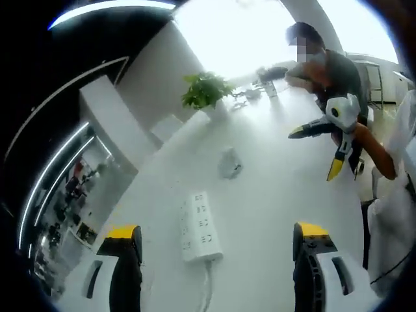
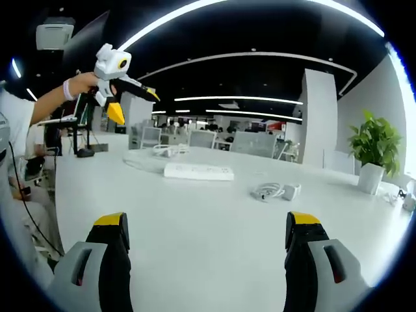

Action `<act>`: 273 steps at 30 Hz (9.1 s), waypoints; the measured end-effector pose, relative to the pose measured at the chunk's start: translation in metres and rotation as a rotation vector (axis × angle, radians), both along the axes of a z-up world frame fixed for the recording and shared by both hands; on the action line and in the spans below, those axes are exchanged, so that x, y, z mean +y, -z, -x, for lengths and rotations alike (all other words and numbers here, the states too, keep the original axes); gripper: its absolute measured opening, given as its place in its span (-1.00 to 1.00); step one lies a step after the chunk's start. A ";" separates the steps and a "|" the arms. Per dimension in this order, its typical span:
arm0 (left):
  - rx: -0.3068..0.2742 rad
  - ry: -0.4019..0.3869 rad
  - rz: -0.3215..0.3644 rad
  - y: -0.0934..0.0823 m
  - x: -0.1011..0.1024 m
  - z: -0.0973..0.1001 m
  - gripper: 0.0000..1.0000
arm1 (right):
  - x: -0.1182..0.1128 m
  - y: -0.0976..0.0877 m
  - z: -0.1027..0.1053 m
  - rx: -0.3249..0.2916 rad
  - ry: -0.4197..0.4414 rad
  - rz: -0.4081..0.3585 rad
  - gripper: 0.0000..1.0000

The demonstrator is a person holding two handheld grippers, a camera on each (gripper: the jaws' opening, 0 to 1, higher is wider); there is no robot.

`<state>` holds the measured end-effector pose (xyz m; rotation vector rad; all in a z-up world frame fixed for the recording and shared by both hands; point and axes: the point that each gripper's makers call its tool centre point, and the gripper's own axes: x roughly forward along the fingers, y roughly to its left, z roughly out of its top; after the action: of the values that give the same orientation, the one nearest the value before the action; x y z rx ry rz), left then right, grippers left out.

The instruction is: Straighten the power strip on the desk, plug the charger into it

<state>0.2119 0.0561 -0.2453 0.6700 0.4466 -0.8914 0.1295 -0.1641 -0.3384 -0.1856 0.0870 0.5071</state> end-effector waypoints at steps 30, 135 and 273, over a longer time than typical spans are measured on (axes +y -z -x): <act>0.437 -0.269 -0.119 0.090 -0.014 -0.089 0.91 | -0.010 0.006 0.005 0.012 0.022 -0.016 0.99; 0.613 -0.220 -0.351 0.160 0.007 -0.104 0.33 | -0.026 0.023 0.006 0.094 0.061 -0.015 0.97; 0.470 0.246 -0.775 0.156 0.012 -0.130 0.30 | 0.006 0.041 0.001 0.146 -0.053 0.108 0.96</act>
<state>0.3415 0.0685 -0.4015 1.2448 1.1826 -1.1138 0.1283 -0.1578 -0.3797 -0.2572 0.2530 0.5692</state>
